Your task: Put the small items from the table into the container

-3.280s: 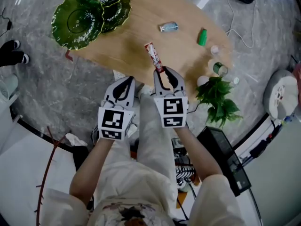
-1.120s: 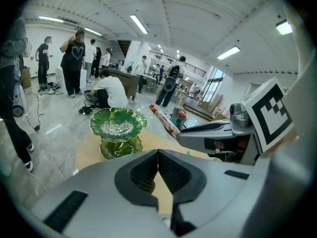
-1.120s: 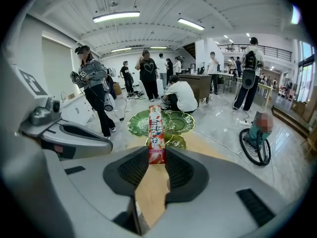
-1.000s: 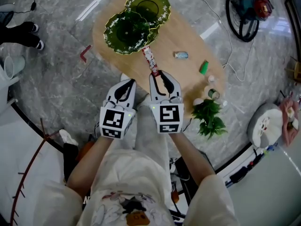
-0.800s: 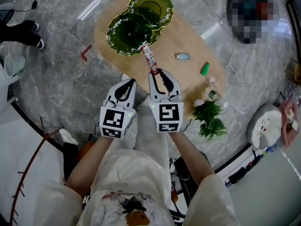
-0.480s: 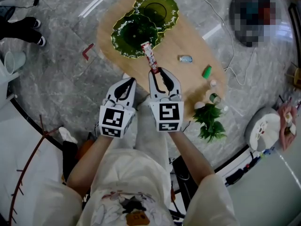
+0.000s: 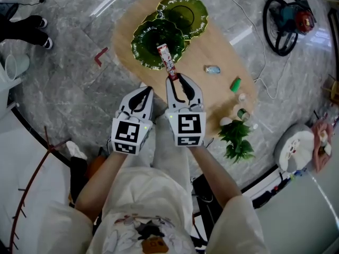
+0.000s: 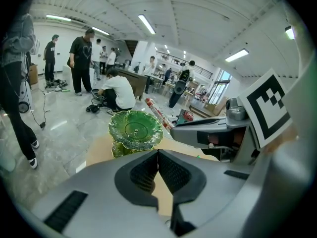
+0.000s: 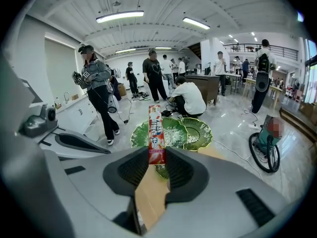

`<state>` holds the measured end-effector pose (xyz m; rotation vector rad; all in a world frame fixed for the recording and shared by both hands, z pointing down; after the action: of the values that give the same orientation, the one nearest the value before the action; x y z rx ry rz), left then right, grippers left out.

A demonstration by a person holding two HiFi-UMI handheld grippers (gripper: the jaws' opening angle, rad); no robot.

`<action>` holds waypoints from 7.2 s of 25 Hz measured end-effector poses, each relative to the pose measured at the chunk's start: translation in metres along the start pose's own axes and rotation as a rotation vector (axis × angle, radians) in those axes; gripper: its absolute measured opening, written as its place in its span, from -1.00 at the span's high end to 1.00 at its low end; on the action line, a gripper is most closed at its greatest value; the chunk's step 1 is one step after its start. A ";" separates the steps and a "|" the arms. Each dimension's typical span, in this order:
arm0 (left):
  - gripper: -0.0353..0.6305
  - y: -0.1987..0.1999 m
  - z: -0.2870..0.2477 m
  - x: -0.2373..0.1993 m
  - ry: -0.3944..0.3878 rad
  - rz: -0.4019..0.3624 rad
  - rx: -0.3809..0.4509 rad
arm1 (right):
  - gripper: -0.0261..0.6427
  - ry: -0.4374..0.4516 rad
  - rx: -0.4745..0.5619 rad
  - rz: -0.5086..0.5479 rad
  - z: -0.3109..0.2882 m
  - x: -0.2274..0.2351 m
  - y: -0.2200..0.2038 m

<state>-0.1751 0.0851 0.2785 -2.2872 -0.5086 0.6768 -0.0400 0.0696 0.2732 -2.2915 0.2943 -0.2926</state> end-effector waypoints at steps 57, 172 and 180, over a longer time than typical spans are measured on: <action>0.87 -0.010 -0.021 -0.057 0.069 0.121 -0.010 | 0.60 0.023 -0.094 0.060 -0.093 -0.004 0.008; 0.87 0.013 0.112 0.219 0.093 -0.146 0.154 | 0.90 -0.048 0.213 -0.103 0.272 0.053 -0.043; 0.87 -0.002 0.079 0.217 0.049 -0.142 0.090 | 0.89 -0.113 0.161 -0.114 0.257 0.082 -0.074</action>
<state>-0.0514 0.2408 0.1599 -2.1555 -0.5982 0.5610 0.1241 0.2710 0.1678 -2.1591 0.0790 -0.2342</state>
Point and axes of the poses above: the fingertips, and each gripper's own axes: z backward along the fingers, x to its right, y out of its top, the point moved 8 cm from there along z, backward along the fingers, and after that the axes turned 1 degree about y, right-handed, at the moved point
